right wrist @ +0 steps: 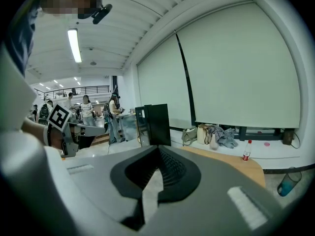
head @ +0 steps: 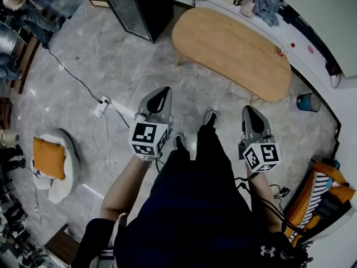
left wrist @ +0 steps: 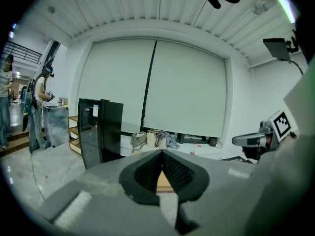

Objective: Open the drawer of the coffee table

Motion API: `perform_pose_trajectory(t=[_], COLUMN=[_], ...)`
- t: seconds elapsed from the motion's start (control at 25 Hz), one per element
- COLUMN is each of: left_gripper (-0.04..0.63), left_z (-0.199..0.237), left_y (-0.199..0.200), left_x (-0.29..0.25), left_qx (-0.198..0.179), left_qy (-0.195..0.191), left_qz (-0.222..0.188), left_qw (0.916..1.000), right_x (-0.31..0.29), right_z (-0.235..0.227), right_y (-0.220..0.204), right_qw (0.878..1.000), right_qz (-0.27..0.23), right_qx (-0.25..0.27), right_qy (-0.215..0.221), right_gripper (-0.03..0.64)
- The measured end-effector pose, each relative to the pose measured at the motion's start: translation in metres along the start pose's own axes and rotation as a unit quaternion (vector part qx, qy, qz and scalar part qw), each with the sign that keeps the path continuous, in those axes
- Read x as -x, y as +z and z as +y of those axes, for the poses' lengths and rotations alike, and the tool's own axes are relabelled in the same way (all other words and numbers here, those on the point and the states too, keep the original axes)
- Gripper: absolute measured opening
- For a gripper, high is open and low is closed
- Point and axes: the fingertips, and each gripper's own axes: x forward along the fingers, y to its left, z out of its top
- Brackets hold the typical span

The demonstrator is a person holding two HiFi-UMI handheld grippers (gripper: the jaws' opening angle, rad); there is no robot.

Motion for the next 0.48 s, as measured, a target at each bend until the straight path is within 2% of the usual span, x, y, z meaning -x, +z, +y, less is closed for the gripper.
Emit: perform_pose_trajectory(t=[0.28, 0.48], left_gripper=[0.002, 0.002], left_z=[0.015, 0.024], left_y=[-0.006, -0.006], left_x=[-0.058, -0.116], left_qx=[-0.012, -0.021], left_qy=[0.022, 0.031], left_qz=[0.027, 0.047], left_qw=[0.9993, 0.9982], right_x=[-0.056, -0.104], right_z=[-0.05, -0.097], right_y=[-0.012, -0.002], right_qw=[0.998, 0.997], right_qz=[0.012, 0.02], right_qx=[-0.054, -0.06], right_qy=[0.017, 0.039], right_gripper=[0.003, 0.003])
